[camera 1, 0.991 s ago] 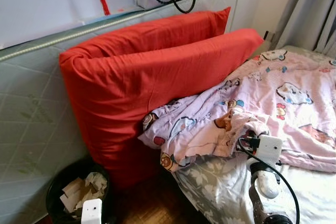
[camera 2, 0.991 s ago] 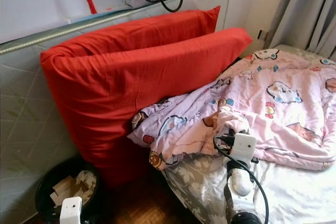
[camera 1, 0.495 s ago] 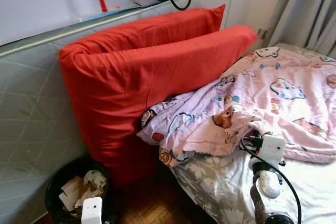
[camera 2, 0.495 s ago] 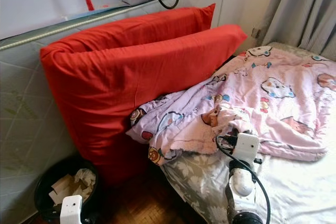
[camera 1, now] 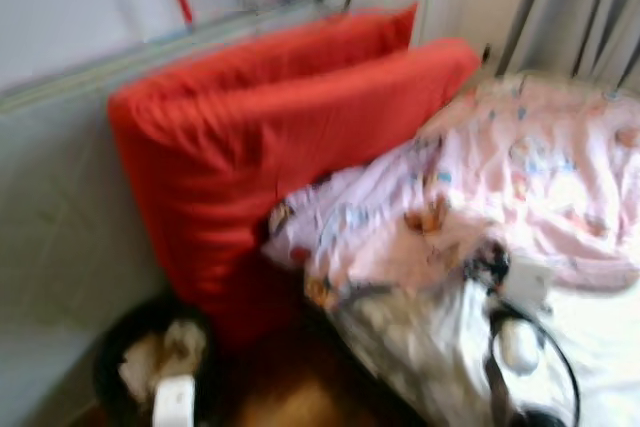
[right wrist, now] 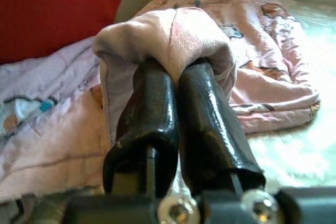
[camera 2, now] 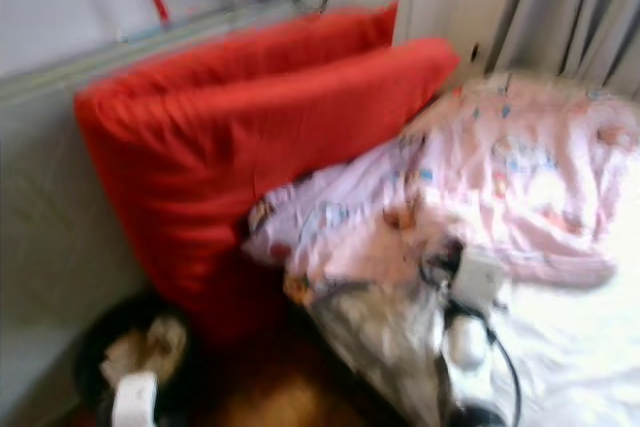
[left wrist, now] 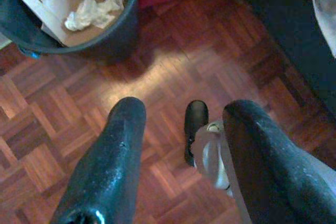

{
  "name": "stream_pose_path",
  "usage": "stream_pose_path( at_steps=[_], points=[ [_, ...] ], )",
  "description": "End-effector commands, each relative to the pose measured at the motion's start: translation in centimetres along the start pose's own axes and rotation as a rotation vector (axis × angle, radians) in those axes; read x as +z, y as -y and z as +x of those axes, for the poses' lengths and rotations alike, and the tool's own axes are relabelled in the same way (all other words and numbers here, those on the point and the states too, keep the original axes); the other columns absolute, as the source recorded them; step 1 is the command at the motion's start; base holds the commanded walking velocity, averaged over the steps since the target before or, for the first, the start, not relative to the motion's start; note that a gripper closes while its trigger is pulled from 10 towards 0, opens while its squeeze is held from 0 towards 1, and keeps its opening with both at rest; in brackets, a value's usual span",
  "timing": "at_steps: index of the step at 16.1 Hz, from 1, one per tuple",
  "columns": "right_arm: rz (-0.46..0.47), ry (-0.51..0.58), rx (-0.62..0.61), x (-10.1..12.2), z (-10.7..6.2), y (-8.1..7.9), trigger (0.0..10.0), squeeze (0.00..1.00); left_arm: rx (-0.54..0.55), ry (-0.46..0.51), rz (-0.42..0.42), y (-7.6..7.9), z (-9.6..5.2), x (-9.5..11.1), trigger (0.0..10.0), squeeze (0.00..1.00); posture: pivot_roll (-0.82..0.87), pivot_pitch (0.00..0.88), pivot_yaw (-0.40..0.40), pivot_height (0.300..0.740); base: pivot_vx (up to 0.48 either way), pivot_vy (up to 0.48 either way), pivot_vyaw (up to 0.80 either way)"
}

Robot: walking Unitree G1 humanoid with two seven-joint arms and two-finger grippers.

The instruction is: Clean up the room

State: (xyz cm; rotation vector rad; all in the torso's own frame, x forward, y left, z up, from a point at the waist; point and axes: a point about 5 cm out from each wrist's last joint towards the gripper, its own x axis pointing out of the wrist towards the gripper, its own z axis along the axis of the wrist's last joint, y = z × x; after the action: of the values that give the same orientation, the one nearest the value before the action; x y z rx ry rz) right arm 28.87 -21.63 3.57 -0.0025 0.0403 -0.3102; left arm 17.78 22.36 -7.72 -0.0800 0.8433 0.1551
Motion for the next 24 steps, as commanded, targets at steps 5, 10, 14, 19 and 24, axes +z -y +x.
stream_pose_path(
  at_steps=[5,10,14,19,24],
  points=[
    [-0.008,0.043,0.010,0.91,0.44,-0.31,10.0,0.00,-0.010,-0.009,0.001,0.24,0.04,-0.05,10.0,0.00,0.06,0.045,0.017,0.740,0.000,0.000,0.00],
    [-0.029,0.045,0.043,0.88,0.35,-1.01,10.0,0.00,-0.012,-0.011,0.006,0.24,0.05,-0.05,10.0,0.00,0.06,0.047,0.017,0.740,0.000,0.000,0.00],
    [-0.026,0.041,0.044,0.81,0.31,-1.10,10.0,0.00,-0.011,-0.009,0.005,0.22,0.05,-0.01,10.0,0.00,0.05,0.048,0.017,0.740,0.000,0.000,0.00],
    [-0.031,0.030,0.036,0.63,0.24,-1.00,10.0,0.00,-0.012,-0.009,0.002,0.25,0.06,0.00,10.0,0.00,0.06,0.049,0.015,0.740,0.000,0.000,0.00],
    [-0.020,0.020,0.029,0.46,0.15,-0.96,10.0,0.00,-0.012,-0.009,0.001,0.23,0.05,-0.01,10.0,0.00,0.06,0.049,0.016,0.740,0.000,0.000,0.00]
  ],
)
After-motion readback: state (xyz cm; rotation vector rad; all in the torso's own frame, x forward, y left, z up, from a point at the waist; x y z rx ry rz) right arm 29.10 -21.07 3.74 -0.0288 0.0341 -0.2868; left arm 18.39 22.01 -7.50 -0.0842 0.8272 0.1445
